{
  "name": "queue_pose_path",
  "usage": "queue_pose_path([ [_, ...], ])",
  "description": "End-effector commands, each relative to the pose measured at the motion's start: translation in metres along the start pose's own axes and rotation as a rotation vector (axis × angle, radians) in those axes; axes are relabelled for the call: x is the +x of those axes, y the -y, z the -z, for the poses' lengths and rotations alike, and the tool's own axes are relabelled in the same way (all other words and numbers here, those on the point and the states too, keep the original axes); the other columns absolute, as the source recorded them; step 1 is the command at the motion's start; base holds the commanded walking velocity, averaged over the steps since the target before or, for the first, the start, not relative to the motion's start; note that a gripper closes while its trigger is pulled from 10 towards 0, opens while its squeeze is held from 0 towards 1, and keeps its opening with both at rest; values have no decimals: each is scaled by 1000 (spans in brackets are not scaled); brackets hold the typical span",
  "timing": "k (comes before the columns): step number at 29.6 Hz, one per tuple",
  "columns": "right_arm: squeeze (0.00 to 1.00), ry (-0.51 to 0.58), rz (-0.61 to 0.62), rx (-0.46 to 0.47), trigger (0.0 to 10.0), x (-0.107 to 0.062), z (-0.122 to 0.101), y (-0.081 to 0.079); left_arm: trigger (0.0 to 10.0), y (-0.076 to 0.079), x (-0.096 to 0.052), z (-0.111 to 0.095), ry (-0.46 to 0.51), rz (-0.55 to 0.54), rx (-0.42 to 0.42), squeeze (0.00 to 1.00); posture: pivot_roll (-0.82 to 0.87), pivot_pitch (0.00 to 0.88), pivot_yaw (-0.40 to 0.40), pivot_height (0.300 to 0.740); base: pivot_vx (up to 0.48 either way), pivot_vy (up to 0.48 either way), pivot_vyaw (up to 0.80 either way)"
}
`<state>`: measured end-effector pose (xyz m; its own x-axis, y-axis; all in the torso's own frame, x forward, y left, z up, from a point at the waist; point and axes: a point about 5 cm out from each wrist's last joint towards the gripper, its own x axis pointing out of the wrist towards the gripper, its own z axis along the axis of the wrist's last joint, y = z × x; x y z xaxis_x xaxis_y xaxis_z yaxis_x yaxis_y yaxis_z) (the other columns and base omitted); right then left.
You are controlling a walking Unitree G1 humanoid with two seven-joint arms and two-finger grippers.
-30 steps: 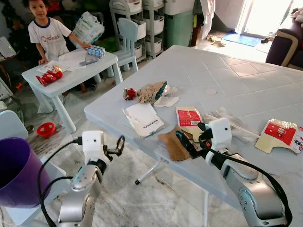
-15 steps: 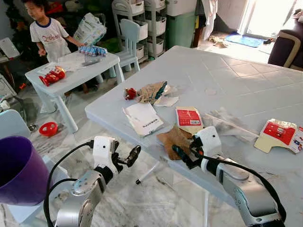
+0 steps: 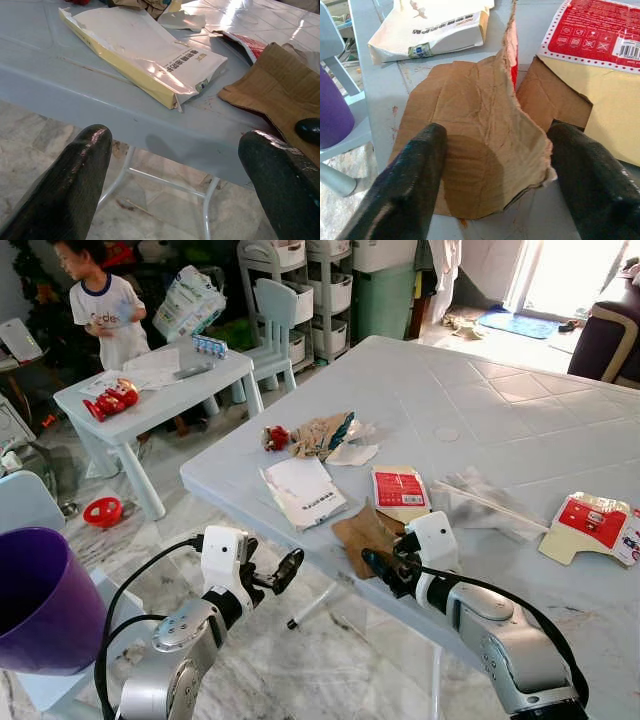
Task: Picking trash to rubbish bin
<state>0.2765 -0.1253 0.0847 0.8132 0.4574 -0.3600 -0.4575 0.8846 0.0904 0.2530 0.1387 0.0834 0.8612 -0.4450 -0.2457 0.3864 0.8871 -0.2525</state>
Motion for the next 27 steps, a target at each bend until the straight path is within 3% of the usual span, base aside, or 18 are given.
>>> queue_pose_path([
  [1,0,-18,16,20,0,1,4,4,10000,2,1,-8,13,23,21,0,-5,0,40,740,0,0,0],
  [14,0,-15,41,24,0,0,7,7,10000,3,3,-10,20,23,24,0,-3,0,42,740,0,0,0],
  [27,0,-5,21,46,0,-9,6,3,10000,-9,18,-27,120,-133,66,0,-26,0,48,740,0,0,0],
])
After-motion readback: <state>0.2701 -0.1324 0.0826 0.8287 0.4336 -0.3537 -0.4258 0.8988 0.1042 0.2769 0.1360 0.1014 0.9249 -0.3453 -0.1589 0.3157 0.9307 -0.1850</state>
